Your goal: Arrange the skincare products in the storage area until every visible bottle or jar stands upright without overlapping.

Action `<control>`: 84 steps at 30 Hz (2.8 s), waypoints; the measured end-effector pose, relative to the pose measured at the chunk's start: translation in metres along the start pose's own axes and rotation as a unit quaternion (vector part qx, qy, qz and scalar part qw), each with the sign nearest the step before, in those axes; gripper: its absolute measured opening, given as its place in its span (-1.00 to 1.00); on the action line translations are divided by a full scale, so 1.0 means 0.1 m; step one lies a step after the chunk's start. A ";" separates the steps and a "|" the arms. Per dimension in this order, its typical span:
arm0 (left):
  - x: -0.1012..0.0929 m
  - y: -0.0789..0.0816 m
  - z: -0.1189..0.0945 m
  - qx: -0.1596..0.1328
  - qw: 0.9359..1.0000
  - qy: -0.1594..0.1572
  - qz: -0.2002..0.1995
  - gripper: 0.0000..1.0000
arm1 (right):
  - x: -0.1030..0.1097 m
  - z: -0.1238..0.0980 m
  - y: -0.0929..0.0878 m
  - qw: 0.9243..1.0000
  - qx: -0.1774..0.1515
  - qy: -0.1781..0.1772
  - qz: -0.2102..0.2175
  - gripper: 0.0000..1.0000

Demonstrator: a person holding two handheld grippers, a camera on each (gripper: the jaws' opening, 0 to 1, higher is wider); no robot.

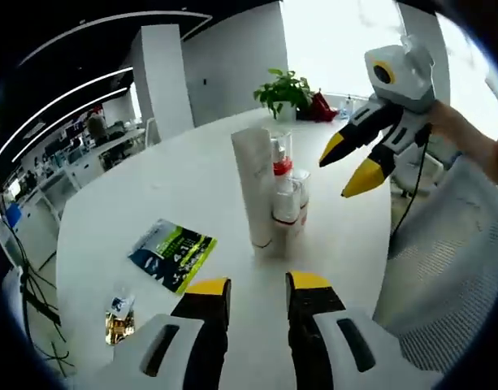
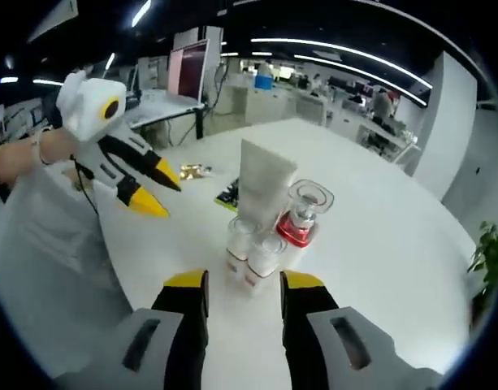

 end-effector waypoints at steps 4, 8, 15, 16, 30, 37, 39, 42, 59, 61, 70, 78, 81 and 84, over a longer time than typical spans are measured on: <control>0.02 -0.02 -0.12 0.000 1.000 0.007 -0.006 -0.32 | 0.08 -0.04 0.05 1.000 -0.005 0.002 -0.005 -0.21; 0.02 -0.01 -0.25 -0.002 1.000 0.010 -0.008 -0.20 | 0.13 -0.05 0.08 1.000 -0.012 0.003 -0.005 -0.14; 0.07 -0.12 -0.43 -0.008 0.999 0.035 -0.036 -0.09 | 0.19 -0.03 0.07 1.000 -0.014 0.001 0.004 0.06; 0.09 -0.14 -0.46 -0.009 0.998 0.039 -0.040 -0.07 | 0.20 -0.03 0.07 1.000 -0.014 -0.001 0.004 0.10; 0.08 -0.23 -0.56 -0.031 0.995 0.061 -0.068 0.31 | 0.33 0.06 -0.02 1.000 -0.015 0.005 0.015 0.49; 0.10 -0.25 -0.59 -0.030 0.994 0.079 -0.067 0.56 | 0.38 0.10 -0.03 0.999 -0.034 0.010 0.041 0.57; 0.10 -0.26 -0.59 -0.029 0.994 0.078 -0.065 0.60 | 0.37 0.09 -0.03 0.999 -0.033 -0.003 0.023 0.61; 0.10 -0.26 -0.58 -0.036 0.994 0.075 -0.076 0.69 | 0.38 0.09 -0.04 0.999 -0.029 -0.007 0.019 0.69; 0.05 -0.35 -0.55 -0.030 0.993 0.068 -0.091 0.98 | 0.47 0.05 -0.01 0.997 -0.073 -0.006 0.017 0.99; 0.10 -0.41 -0.54 -0.005 0.991 0.077 -0.106 0.98 | 0.48 0.06 0.02 0.996 -0.082 -0.005 0.023 0.99; 0.09 -0.49 -0.55 -0.004 0.988 0.089 -0.123 0.98 | 0.48 0.09 -0.05 0.998 -0.064 -0.006 0.015 0.99; 0.12 -0.45 -0.56 -0.025 0.985 0.094 -0.144 0.98 | 0.52 0.10 -0.06 0.998 -0.064 0.012 0.025 0.99; 0.08 -0.42 -0.55 -0.034 0.985 0.090 -0.145 0.98 | 0.51 0.08 -0.05 0.997 -0.073 0.008 0.037 0.99; 0.07 -0.41 -0.53 -0.034 0.985 0.082 -0.146 0.99 | 0.50 0.08 -0.03 0.996 -0.079 0.004 0.045 0.99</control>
Point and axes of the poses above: the point that each gripper's makers call its tool centre point, and the gripper's own axes: z roughly forward along the fingers, x roughly to its left, y roughly out of its top, the point moved 8 cm from there along -z, roughly backward along the fingers, and after that the axes turned 6 degrees about -x, right-handed, at the moved point
